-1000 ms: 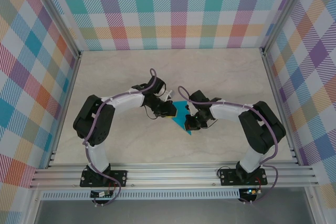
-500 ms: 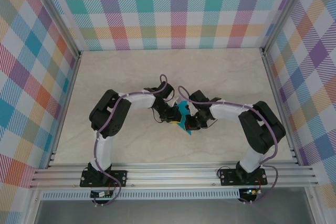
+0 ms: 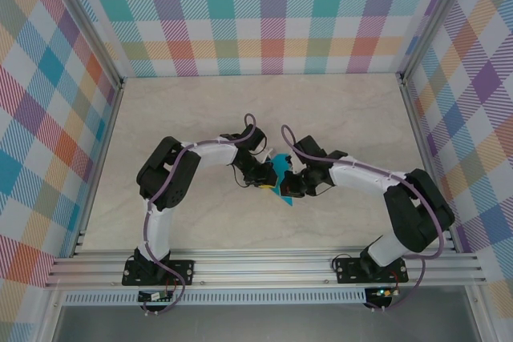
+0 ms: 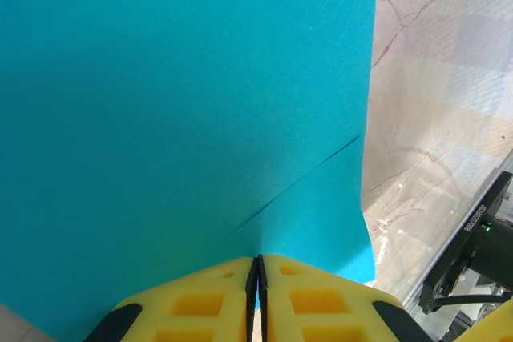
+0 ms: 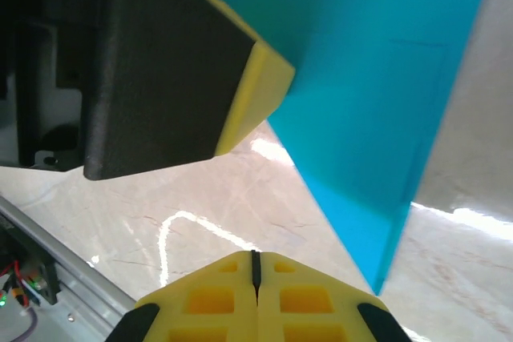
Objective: Fold a paper plane with a square sheet of paper (fold left side to right side)
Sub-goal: Third fold the triangle at the center of the table.
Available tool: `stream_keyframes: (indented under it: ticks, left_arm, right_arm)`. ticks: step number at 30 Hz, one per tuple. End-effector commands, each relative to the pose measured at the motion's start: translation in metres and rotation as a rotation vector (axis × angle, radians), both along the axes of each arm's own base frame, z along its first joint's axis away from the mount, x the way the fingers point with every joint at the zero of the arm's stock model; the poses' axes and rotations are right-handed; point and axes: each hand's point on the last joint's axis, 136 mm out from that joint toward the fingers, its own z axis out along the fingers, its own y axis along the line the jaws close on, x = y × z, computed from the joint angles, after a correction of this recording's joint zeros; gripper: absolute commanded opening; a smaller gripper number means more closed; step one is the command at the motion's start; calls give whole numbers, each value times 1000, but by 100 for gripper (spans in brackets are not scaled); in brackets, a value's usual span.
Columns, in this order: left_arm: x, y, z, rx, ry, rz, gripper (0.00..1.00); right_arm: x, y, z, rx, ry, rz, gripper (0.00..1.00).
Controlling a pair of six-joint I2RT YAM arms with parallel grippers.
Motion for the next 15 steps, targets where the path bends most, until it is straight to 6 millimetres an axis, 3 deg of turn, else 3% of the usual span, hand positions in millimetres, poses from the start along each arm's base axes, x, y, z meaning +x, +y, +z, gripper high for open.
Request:
stream_keyframes:
  ticks: [1,15]
  left_arm:
    - [-4,25,-46,172,22,18,13]
    - [-2,27,-46,199,18,17,12]
  right_arm:
    - [-5,13,-9,30,63,-40,1]
    - [11,1,-39,-114,59,-124,0]
